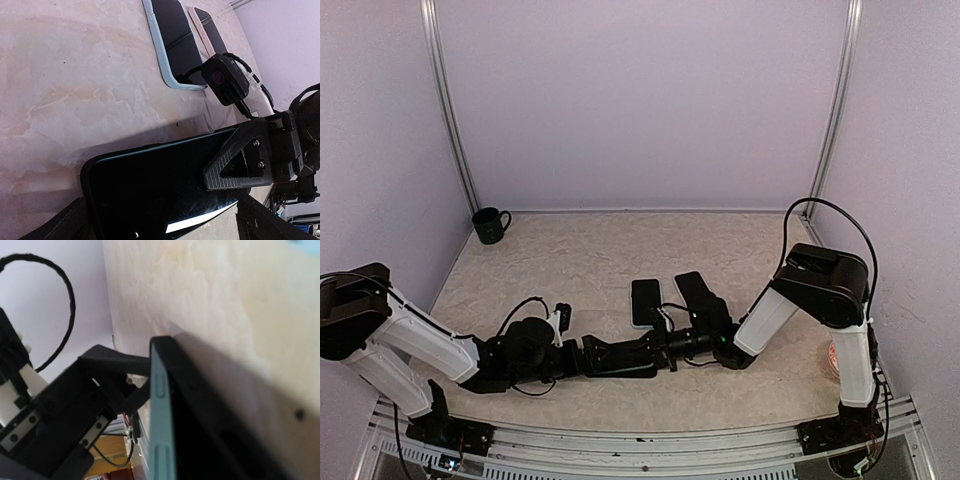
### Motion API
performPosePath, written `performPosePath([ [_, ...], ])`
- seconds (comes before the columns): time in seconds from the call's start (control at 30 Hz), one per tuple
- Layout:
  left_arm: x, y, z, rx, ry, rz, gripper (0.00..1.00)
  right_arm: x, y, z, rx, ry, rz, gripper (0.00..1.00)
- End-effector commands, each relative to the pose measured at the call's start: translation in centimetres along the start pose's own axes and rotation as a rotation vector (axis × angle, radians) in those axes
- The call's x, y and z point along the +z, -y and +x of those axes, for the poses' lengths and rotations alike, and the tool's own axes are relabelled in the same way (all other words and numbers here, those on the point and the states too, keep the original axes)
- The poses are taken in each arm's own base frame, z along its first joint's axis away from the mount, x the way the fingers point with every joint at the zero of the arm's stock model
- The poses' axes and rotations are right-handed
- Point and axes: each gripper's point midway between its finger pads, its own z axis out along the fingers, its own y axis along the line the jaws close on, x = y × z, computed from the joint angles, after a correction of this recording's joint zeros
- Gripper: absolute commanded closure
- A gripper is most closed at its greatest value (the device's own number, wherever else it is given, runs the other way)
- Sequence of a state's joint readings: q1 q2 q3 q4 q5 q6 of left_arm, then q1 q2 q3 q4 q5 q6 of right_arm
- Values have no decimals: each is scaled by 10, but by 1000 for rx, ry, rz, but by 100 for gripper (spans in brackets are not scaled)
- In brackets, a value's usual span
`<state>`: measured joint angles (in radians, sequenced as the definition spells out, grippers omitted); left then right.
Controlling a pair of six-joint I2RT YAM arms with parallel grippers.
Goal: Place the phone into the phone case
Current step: Install the phone on the phone case.
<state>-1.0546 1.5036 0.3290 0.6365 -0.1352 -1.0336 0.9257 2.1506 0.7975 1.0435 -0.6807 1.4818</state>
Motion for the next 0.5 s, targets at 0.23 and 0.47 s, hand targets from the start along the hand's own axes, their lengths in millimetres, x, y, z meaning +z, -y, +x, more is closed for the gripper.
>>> performPosePath([
  [0.23, 1, 29, 15, 35, -84, 121, 1, 14, -5, 13, -19, -76, -10, 100],
  [0.47, -9, 32, 2, 24, -29, 124, 1, 4, -25, 9, -65, -42, -68, 100],
])
